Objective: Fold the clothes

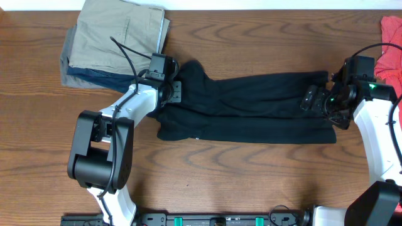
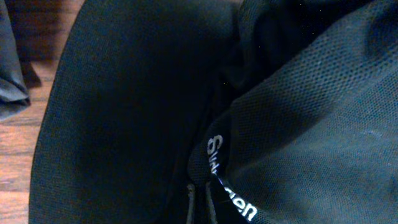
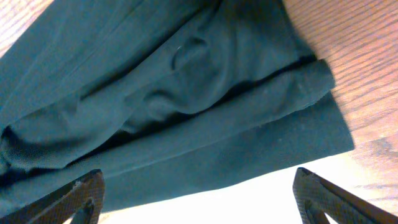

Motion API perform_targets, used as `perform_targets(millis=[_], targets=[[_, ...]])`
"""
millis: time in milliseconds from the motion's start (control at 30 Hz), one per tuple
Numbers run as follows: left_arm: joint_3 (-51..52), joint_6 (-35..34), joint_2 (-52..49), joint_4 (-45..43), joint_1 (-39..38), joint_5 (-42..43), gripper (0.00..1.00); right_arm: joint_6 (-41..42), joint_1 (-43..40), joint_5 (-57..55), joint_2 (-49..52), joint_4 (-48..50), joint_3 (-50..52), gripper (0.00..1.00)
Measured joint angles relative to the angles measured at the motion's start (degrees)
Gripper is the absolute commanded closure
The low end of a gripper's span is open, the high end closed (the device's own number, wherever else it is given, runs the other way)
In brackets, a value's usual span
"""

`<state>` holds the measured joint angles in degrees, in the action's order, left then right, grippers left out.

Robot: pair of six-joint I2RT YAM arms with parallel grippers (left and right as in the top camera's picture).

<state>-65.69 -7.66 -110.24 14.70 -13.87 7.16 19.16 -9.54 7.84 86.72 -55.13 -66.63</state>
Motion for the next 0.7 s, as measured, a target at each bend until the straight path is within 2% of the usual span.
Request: perform_targets(millis=[167,400,700], targets=[[0.09,0.00,3.67,2.93,0.00,0.00,0.94,0.55,-1.33,-0.83,0.00,1.66,-0.13,0.01],[0.07,-0.02,16.15,5.70,0.00,0.02,0.94,0.79,-4.09,-1.33,0.00,3.82,-1.03,0.01],[0.09,-3.21,16.85,12.35,0.00,0.17,0.94,0.79,-4.24,-0.35,0.00,3.98,-1.05,0.01]])
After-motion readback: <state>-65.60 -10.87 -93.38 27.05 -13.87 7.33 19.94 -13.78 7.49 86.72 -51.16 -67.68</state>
